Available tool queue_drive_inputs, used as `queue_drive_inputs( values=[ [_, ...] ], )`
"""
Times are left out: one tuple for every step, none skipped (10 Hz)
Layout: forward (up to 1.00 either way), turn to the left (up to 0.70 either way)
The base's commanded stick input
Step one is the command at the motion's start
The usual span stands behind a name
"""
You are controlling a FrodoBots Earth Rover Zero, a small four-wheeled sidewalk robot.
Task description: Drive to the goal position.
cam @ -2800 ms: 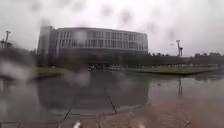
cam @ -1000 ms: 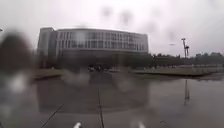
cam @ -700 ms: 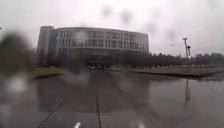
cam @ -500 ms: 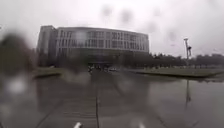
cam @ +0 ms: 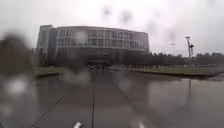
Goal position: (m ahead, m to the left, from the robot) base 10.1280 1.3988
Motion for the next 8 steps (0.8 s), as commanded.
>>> queue_drive_inputs(
  values=[
    [0.69,0.01],
    [0.69,0.01],
    [0.69,0.01],
    [0.69,0.01],
    [0.69,0.01],
    [0.69,0.01],
    [0.69,0.01],
    [0.68,0.01]
  ],
)
